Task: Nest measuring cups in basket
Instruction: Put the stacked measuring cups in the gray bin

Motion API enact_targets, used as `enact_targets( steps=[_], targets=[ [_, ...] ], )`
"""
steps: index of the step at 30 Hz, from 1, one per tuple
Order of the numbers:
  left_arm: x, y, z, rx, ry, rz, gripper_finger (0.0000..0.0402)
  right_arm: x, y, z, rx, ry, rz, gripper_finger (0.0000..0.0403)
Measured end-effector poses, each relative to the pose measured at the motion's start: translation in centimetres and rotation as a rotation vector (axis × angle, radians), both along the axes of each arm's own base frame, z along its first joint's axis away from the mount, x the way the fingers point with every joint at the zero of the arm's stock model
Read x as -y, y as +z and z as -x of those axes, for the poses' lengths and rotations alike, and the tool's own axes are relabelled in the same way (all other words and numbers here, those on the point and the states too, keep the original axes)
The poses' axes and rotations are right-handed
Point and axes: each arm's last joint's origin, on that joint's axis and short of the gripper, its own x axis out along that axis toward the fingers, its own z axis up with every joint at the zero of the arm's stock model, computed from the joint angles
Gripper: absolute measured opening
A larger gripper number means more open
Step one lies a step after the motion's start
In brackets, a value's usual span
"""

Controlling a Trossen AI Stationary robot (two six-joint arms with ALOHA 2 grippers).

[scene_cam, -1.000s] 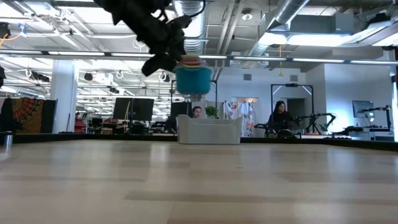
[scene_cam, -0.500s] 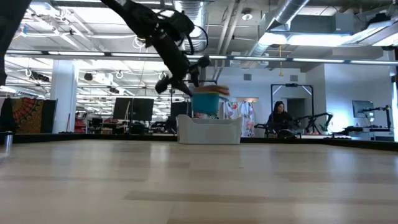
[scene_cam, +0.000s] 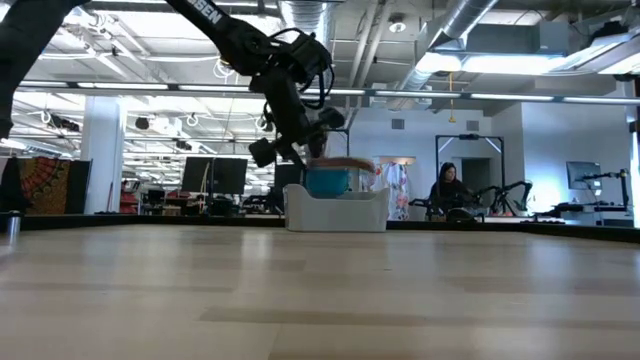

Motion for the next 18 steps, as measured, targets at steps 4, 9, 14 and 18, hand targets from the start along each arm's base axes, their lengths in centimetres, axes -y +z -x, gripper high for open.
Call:
enact_targets(
  steps=[4,9,14,18],
  targets=[
    [0.6,-1.0,-0.6,-0.021,-0.019,0.013,0.01,0.2,0.3,0.9,0.019,0.008,0.008,0.0322],
    [1.1,-2.4,-1.0,-0.058,-0.01,0.036,0.01,0.3,0.6,1.5,0.033,0.019,0.018,0.0322],
    [0.9,-3.5,-1.4,-0.066,-0.014,0.055,0.01,0.3,0.6,1.6,0.034,0.022,0.032,0.0322],
    [1.0,-4.2,-1.3,-0.091,-0.021,0.083,0.01,0.4,0.7,1.7,0.034,0.023,0.044,0.0322]
  ],
)
